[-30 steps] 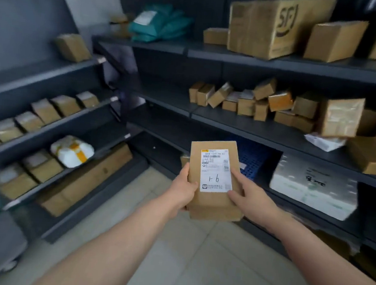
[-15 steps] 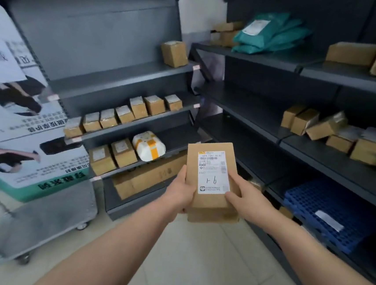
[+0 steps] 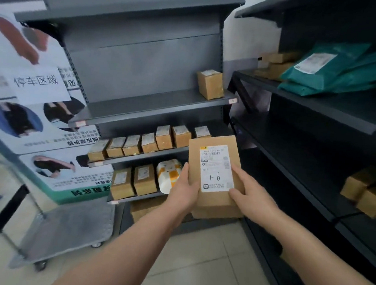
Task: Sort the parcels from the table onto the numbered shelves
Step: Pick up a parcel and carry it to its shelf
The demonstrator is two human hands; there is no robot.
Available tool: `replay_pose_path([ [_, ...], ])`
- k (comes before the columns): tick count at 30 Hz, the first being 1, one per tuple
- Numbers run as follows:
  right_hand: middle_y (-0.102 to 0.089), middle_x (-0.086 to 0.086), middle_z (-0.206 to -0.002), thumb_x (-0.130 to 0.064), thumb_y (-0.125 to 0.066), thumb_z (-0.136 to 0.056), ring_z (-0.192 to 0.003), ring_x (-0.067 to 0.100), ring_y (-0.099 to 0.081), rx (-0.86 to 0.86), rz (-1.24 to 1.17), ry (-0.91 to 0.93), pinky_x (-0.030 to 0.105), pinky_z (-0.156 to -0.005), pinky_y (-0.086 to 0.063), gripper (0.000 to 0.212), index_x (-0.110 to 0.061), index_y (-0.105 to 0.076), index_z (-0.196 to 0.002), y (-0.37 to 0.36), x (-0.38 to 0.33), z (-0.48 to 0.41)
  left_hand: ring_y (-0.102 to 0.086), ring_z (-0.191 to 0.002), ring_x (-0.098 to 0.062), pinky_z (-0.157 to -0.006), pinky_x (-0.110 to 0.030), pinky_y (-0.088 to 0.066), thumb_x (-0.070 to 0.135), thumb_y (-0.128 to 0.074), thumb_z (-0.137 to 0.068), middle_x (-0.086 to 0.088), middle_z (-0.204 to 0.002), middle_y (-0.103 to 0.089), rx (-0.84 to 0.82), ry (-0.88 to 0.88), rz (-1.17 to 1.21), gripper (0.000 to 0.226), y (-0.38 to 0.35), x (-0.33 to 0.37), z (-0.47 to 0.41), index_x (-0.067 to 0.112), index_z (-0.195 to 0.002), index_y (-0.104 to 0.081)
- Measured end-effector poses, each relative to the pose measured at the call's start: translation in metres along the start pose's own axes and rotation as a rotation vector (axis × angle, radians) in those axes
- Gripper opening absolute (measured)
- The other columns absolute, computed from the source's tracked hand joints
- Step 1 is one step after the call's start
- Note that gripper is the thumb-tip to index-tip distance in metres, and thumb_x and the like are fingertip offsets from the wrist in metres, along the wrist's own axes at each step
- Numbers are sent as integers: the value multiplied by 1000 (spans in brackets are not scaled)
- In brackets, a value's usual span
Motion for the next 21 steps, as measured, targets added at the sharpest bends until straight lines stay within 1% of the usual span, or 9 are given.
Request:
replay_pose_path([
  [3,-32,-14,-151,-25,-47,-97,-126,15,-44,-14,-40,52,35,-88,-46,64,-48,-16,-148,-1,-15,-45,-55,-114,-19,-95,-48,-51,25,-42,-102,9,-139,-51,49,-18,2,62,16,17,-38,47,-151,-12],
  [5,-32,-13,-152,-25,-47,-97,-128,15,-43,-8,-55,83,36,-93,-46,63,-46,-18,-149,-5,-20,-76,-56,-112,-19,-91,-46,-54,25,-43,-101,9,-137,-52,66,-23,10,62,26,22,-67,49,-150,-14],
  [8,-31,-13,-152,-25,-48,-97,-129,16,-43,-3,-72,102,37,-96,-45,64,-45,-18,-150,-15,-25,-122,-57,-108,-19,-92,-49,-53,27,-44,-101,9,-132,-54,91,-32,10,60,40,27,-112,49,-149,-16],
  [10,-31,-12,-153,-26,-48,-97,-131,17,-42,-4,-80,102,38,-98,-45,64,-44,-17,-150,-22,-28,-157,-55,-108,-17,-93,-50,-52,29,-48,-101,11,-124,-55,80,-61,16,54,48,36,-144,43,-146,-24],
  [12,-31,-10,-153,-29,-48,-97,-132,19,-41,3,-59,98,41,-100,-44,63,-46,-17,-149,-29,-34,-194,-54,-109,-17,-94,-50,-51,29,-51,-99,13,-119,-54,59,-103,5,46,58,48,-179,43,-139,-31],
  [16,-33,-11,-152,-28,-47,-97,-131,18,-42,49,-42,114,42,-101,-43,62,-43,-18,-149,-28,-59,-274,-55,-110,-17,-94,-47,-52,28,-50,-100,9,-130,-55,85,-141,-40,52,91,78,-258,39,-146,-28],
  [17,-33,-11,-153,-28,-47,-97,-131,18,-42,54,-38,119,41,-102,-43,62,-42,-18,-150,-28,-66,-293,-57,-108,-17,-94,-46,-52,29,-49,-100,10,-126,-57,87,-150,-35,50,99,85,-274,41,-144,-29],
  [19,-33,-10,-153,-28,-47,-97,-132,18,-41,70,-45,133,40,-100,-44,62,-42,-19,-150,-25,-78,-328,-58,-102,-15,-92,-43,-52,28,-45,-101,18,-107,-57,85,-188,-20,44,113,102,-301,48,-138,-30],
  [21,-35,-8,-152,-27,-48,-97,-131,18,-42,84,-71,144,38,-99,-43,61,-41,-21,-150,-22,-90,-361,-59,-98,-12,-93,-44,-52,28,-45,-102,24,-97,-55,94,-225,-2,39,126,118,-327,48,-133,-33],
])
Point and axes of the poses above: each hand's wrist, its own z-axis away from the middle knuckle, its own y-axis out of the back of the hand, x = y × z, the point moved 10 cm from there along -z, towards the middle knuckle
